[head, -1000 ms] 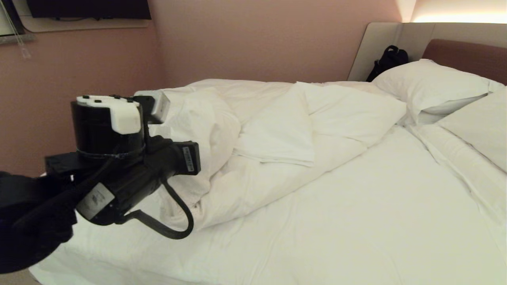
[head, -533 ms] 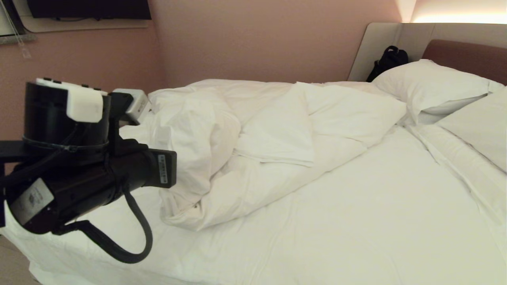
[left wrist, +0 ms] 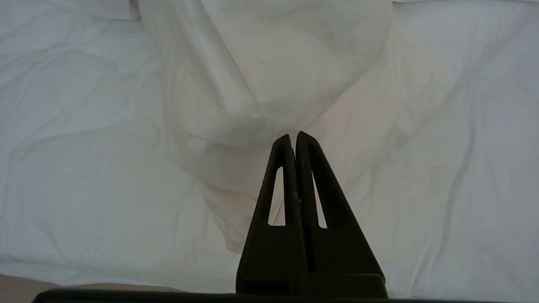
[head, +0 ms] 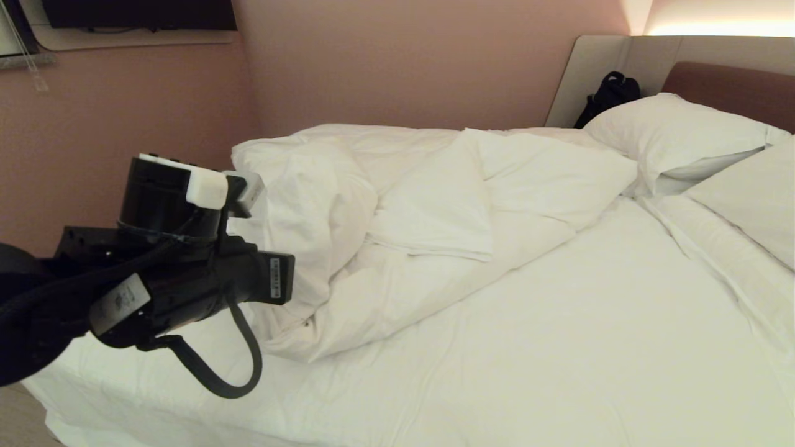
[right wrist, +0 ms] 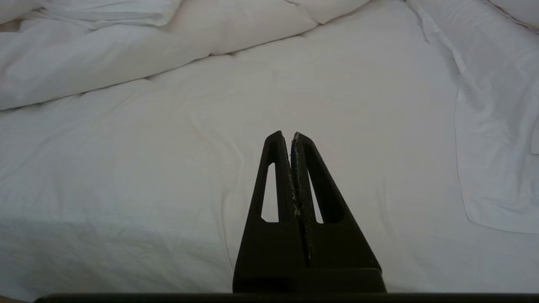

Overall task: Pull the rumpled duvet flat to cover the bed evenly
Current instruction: Flatten the corners of the folded blanket

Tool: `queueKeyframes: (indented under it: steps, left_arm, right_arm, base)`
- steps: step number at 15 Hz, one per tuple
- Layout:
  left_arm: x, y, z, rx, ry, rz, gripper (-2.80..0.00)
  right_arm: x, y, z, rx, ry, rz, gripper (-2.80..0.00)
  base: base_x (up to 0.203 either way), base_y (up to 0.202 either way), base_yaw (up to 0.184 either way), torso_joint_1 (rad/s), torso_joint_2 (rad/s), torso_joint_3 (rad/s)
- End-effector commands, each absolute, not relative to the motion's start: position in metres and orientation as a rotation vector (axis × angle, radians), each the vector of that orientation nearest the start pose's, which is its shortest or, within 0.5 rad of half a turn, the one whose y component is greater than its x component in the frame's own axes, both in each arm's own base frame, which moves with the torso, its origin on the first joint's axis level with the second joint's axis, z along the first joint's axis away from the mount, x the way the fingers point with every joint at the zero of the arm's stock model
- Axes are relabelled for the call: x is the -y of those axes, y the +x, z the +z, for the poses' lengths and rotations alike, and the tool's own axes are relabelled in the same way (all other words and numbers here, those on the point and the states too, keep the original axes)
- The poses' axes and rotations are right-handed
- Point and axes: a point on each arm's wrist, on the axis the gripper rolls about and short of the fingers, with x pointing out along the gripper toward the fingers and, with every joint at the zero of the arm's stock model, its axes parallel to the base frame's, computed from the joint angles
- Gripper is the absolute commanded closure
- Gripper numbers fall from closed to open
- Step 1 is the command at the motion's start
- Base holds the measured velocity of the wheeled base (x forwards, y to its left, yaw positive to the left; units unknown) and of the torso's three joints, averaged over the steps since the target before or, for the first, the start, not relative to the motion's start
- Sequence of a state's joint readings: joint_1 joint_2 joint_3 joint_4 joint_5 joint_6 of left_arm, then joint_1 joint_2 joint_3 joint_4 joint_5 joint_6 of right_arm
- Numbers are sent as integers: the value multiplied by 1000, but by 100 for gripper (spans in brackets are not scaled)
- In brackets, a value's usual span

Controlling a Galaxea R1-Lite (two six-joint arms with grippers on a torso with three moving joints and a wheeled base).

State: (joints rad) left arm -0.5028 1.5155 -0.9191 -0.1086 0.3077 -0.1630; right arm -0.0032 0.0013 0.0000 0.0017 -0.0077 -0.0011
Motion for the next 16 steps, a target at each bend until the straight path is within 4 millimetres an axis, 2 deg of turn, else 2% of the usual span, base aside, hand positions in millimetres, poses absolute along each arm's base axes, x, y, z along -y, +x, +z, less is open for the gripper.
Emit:
queueKeyframes:
  steps: [1, 8, 12, 16]
  left_arm:
    - [120, 233, 214, -468, 36, -149, 0]
    - [120, 232, 218, -452, 30, -153, 0]
    - [118, 229, 219, -448, 26, -161, 0]
    - [119, 231, 217, -451, 26, -161, 0]
  right_arm:
    - [0, -23, 75, -3, -2, -11, 0]
    - [0, -23, 75, -3, -1, -11, 0]
    - [0, -23, 75, -3, -1, -11, 0]
    - [0, -23, 75, -3, -2, -11, 0]
  base:
    - [0, 0, 0, 0, 0, 0]
    - [0, 0, 0, 0, 0, 0]
    - [-140, 0, -1, 4, 4, 2]
    - [0, 0, 0, 0, 0, 0]
